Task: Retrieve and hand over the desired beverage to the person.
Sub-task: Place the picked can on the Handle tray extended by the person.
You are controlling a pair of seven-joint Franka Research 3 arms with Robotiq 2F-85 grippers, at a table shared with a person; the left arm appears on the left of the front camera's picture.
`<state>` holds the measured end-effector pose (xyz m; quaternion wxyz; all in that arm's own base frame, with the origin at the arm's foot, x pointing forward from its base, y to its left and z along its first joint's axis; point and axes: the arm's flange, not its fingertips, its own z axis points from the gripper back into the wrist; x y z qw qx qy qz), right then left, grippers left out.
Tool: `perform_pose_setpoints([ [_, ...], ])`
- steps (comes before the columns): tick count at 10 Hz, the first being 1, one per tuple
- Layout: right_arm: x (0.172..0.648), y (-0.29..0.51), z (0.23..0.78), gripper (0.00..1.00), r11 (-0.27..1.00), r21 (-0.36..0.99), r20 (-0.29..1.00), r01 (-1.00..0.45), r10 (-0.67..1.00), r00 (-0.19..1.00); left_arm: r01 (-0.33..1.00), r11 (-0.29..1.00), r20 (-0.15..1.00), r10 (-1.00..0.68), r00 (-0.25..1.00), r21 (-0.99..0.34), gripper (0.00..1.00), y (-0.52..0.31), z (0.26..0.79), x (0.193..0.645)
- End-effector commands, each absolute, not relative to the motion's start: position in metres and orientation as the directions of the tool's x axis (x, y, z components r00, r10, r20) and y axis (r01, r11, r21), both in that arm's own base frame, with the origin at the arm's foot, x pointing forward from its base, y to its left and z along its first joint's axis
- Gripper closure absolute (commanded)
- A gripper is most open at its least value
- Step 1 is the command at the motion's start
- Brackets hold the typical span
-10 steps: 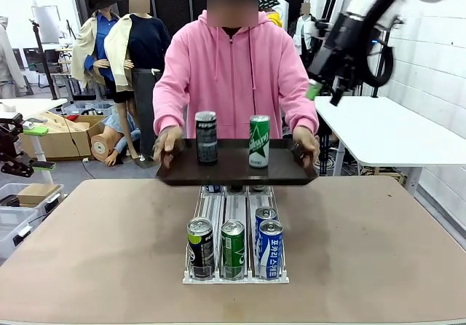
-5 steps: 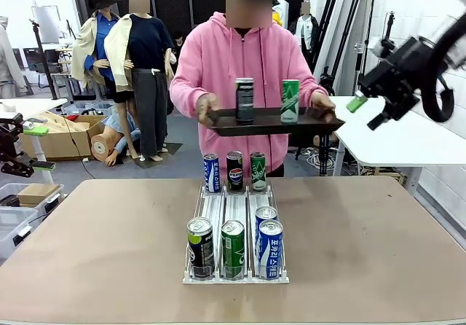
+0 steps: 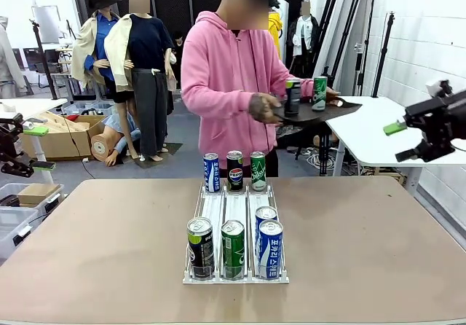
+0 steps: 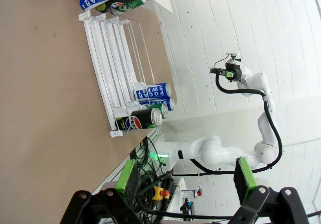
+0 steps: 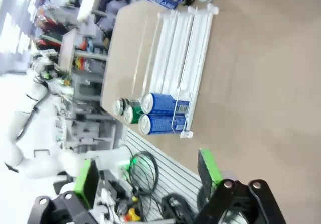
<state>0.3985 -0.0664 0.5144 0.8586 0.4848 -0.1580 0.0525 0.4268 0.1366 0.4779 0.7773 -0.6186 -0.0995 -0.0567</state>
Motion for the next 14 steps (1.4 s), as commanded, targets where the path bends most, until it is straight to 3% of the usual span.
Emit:
perform_pose_setpoints([
  [1, 0.405, -0.079, 0.496, 0.0, 0.453, 0.854, 0.333, -0.256, -0.099, 0.938, 0.214, 0.23, 0.229, 0.04, 0.973, -0.949, 0.0, 0.136, 0.479, 0.425],
  [4, 0.399, -0.108, 0.471, 0.0, 0.386, 0.899, 0.298, -0.207, -0.191, 0.935, 0.214, 0.23, 0.229, 0.04, 0.973, -0.949, 0.0, 0.136, 0.479, 0.425],
  [8, 0.399, -0.116, 0.469, 0.0, 0.312, 0.913, 0.34, -0.265, -0.218, 0.915, 0.214, 0.23, 0.229, 0.04, 0.973, -0.949, 0.0, 0.136, 0.479, 0.425],
  [9, 0.401, -0.11, 0.473, 0.0, 0.338, 0.892, 0.375, -0.3, -0.182, 0.909, 0.214, 0.23, 0.229, 0.04, 0.973, -0.949, 0.0, 0.136, 0.479, 0.425],
  [10, 0.399, -0.12, 0.473, 0.0, 0.355, 0.909, 0.307, -0.219, -0.214, 0.928, 0.214, 0.23, 0.229, 0.04, 0.973, -0.949, 0.0, 0.136, 0.479, 0.425],
  [14, 0.399, -0.12, 0.473, 0.0, 0.355, 0.909, 0.307, -0.219, -0.214, 0.928, 0.214, 0.23, 0.229, 0.04, 0.973, -0.949, 0.0, 0.136, 0.479, 0.425],
])
